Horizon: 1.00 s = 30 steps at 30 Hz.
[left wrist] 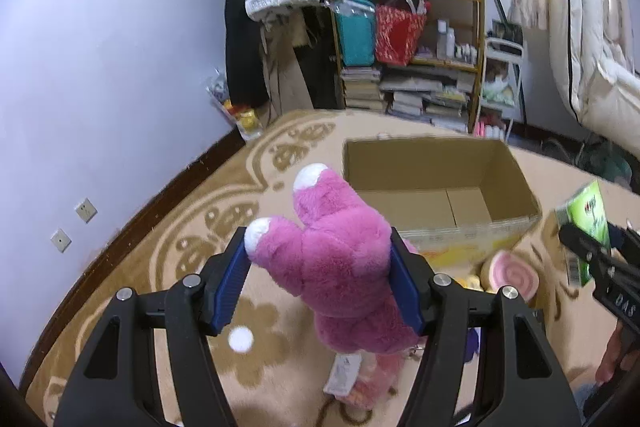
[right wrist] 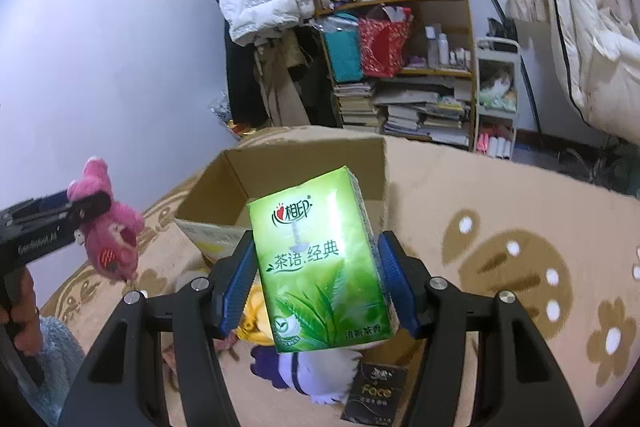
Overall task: Organize soft objects
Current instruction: 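Lift the green tissue pack with the right tool while the left tool lifts the pink bear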
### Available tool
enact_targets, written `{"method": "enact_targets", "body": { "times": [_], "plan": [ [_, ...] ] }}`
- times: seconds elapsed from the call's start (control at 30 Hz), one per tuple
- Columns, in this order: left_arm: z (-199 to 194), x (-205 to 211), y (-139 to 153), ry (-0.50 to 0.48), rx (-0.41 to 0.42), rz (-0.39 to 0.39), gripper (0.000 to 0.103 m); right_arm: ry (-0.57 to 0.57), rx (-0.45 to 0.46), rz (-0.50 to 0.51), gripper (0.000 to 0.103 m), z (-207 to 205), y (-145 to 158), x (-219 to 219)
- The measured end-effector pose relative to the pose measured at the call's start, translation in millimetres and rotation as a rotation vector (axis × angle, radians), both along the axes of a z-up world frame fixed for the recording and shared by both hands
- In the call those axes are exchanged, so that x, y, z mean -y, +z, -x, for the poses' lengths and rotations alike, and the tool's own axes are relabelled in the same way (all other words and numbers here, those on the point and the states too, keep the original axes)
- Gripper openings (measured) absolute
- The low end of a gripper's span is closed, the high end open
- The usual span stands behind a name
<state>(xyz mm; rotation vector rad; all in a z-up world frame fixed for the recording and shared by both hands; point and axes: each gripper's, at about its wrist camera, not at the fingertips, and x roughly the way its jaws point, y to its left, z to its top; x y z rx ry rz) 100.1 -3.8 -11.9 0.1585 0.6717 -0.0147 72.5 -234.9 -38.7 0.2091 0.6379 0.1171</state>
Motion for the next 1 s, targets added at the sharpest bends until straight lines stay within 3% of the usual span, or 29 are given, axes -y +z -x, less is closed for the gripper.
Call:
{"method": "enact_targets", "body": {
  "times": [0.07,0.17,0.53,0.83,1.0],
  "plan": [
    [-6,-2,10,0.006,0.021,-0.003,0.064,-0.001,0.01,0.012,0.064,-3,5,-4],
    [-20,-11,23,-0.001,0.017,0.067,0.064,0.006,0.011,0.015,0.064,-11,8,-11],
    [-73,-13,50,-0.003,0.077,0.043,0.064,0.038,0.039,0.023,0.064,-48,21,-29],
    [-95,-4,36,-0.026,0.049,0.069,0.065,0.064,0.034,0.029,0.064,-82,24,-37],
    [-107,9,21,-0.043,0.029,0.037,0.065,0.072,0.017,0.032,0.064,-96,16,-36]
  ]
}}
